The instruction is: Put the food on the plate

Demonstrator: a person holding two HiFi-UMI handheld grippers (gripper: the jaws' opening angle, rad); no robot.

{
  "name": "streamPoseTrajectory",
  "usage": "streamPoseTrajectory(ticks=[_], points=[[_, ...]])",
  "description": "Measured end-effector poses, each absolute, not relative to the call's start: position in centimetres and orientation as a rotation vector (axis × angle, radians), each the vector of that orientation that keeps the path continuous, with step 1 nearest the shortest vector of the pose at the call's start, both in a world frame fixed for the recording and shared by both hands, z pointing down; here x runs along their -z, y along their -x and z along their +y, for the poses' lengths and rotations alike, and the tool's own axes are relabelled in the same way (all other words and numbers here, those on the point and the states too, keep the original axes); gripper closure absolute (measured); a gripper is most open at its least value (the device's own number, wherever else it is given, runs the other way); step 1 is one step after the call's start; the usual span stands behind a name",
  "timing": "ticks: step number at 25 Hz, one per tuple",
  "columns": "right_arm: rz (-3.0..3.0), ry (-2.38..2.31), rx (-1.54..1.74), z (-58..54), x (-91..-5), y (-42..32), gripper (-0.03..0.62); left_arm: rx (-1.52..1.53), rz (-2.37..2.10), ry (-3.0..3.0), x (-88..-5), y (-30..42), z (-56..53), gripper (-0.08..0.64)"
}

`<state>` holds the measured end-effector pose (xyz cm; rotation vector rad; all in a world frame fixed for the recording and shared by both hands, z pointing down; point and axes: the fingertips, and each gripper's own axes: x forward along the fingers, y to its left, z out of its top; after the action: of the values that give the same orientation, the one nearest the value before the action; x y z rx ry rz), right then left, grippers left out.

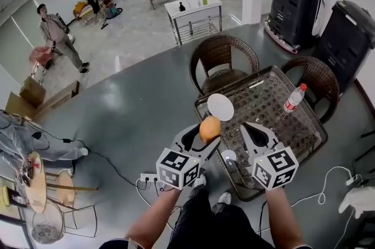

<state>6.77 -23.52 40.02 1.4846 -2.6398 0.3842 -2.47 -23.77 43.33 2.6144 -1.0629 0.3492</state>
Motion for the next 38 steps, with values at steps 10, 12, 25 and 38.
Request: streamPoseTrajectory(ticks=[10,12,25,38], points=[[-2.486,-1.587,-0.516,-29.2,-45.0,-6.4,0.588,-0.543,-0.885,-2.590,-51.2,1.8,-32.7,0.262],[-2.445,-1.616,-0.569,-30.4,-46.8,-6.2,0.588,-0.582,-0.835,-2.572,-53.3,1.7,-34.4,0.262],[-2.162,-1.754,-0.852,-34.8,-56.5,-7.4,0.588,-0.853,-0.601,-2.495,-65.5,-0.7,-42.0,0.262],[-2.056,-1.806,-0.937,-35.4,-58.8,-9.2,0.588,-1.136,-0.561,-2.508,-70.4,-3.7,-46.0,0.262]])
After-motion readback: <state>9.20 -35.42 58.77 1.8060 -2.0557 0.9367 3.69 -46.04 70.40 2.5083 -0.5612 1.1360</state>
